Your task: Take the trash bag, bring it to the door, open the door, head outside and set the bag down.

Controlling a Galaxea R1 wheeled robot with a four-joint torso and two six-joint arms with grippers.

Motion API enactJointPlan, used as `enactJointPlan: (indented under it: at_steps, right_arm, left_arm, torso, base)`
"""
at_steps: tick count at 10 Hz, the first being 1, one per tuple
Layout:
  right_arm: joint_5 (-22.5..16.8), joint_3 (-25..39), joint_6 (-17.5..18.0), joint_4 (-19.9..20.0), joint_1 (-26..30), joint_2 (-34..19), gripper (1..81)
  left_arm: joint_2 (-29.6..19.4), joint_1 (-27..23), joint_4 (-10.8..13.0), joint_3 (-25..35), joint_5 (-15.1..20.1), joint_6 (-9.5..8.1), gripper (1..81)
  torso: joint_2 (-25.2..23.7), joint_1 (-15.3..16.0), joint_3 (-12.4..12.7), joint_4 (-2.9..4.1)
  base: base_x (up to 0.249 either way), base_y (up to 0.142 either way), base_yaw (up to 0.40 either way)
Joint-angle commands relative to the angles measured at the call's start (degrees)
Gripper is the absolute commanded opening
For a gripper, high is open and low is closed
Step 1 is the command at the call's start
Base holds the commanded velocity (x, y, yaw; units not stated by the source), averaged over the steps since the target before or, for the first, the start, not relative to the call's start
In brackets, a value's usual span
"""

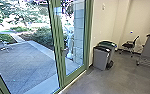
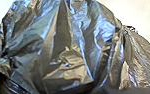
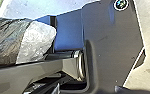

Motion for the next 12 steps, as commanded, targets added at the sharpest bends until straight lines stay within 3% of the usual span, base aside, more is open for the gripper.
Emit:
enactJointPlan:
  at_steps: [1, 12]
  right_arm:
    - [-2.9, 0.2, -0.4, -0.4, 2.0, 0.5, 81.1]
    - [-3.1, 0.5, -0.5, -0.5, 1.8, 0.5, 81.1]
  left_arm:
    - [0.3, -2.6, 0.9, 0.3, 3.0, 0.22, 1.0]
    - [0.3, -2.7, 0.9, 0.3, 3.0, 0.22, 1.0]
  torso:
    - [0.0, 0.0, 0.0, 0.0]
    - [0.0, 0.0, 0.0, 0.0]
  base:
    - [0.171, -0.082, 0.0]
    - [0.171, 0.0, 0.0]
